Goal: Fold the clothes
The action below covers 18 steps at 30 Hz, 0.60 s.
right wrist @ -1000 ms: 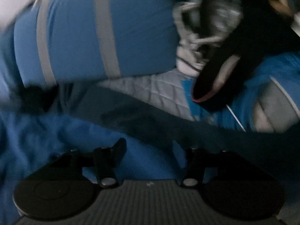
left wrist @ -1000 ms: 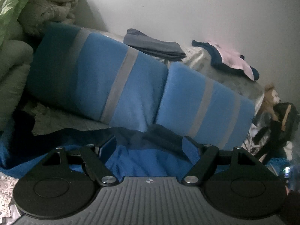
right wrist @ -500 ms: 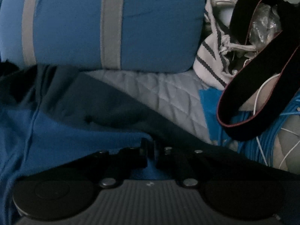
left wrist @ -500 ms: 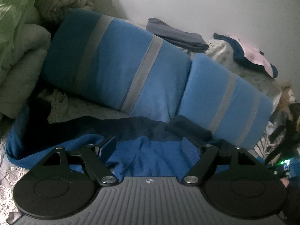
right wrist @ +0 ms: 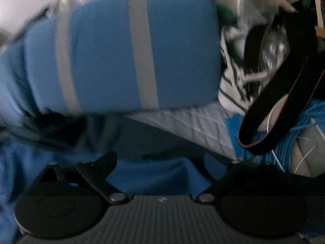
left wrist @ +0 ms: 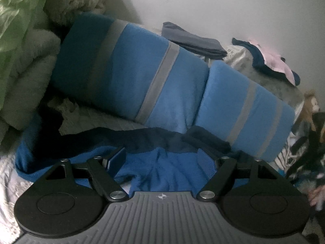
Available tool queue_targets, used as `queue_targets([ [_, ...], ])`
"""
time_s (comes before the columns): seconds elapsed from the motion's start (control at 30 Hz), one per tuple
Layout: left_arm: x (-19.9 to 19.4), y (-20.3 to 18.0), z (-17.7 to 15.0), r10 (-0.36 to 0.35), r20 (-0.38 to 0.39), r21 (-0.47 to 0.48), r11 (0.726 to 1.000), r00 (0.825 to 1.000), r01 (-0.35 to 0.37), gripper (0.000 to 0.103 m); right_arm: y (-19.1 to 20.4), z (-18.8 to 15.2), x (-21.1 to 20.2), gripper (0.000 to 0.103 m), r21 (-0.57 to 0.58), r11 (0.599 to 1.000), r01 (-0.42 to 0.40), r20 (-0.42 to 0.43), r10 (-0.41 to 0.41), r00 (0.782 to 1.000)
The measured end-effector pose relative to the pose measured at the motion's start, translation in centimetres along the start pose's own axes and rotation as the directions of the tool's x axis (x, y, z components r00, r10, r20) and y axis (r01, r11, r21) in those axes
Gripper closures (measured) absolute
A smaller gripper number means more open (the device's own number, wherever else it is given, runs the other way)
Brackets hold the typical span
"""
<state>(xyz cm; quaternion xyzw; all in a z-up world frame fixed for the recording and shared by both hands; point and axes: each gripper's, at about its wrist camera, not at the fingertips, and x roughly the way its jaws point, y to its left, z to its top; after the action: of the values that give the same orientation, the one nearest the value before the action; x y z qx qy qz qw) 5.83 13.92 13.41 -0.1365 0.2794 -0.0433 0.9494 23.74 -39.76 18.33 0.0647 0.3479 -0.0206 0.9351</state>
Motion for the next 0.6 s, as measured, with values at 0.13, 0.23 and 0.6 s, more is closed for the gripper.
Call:
queue_targets([
  [0.13, -1.2, 0.4, 1.2, 0.02, 0.037, 0.021, 1.0, 0.999, -0.02, 0.026, 2.6, 2.4, -5.7, 0.0, -0.035, 0.997, -0.066, 0.108, 0.069, 0.992],
  [0.23, -2.4, 1.4, 2.6, 0.045, 0.087, 0.012, 0.999, 0.995, -0.047, 0.026, 4.7, 4.8, -8.9, 0.0, -0.073, 0.992, -0.1, 0.164, 0.111, 0.98],
  [0.6, -3.8, 10.7, 2.8, 0.271, 0.202, -0.022, 0.962, 0.941, -0.273, 0.026, 12.4, 7.2, -10.5, 0.0, -0.123, 0.957, -0.262, 0.14, 0.279, 0.95],
])
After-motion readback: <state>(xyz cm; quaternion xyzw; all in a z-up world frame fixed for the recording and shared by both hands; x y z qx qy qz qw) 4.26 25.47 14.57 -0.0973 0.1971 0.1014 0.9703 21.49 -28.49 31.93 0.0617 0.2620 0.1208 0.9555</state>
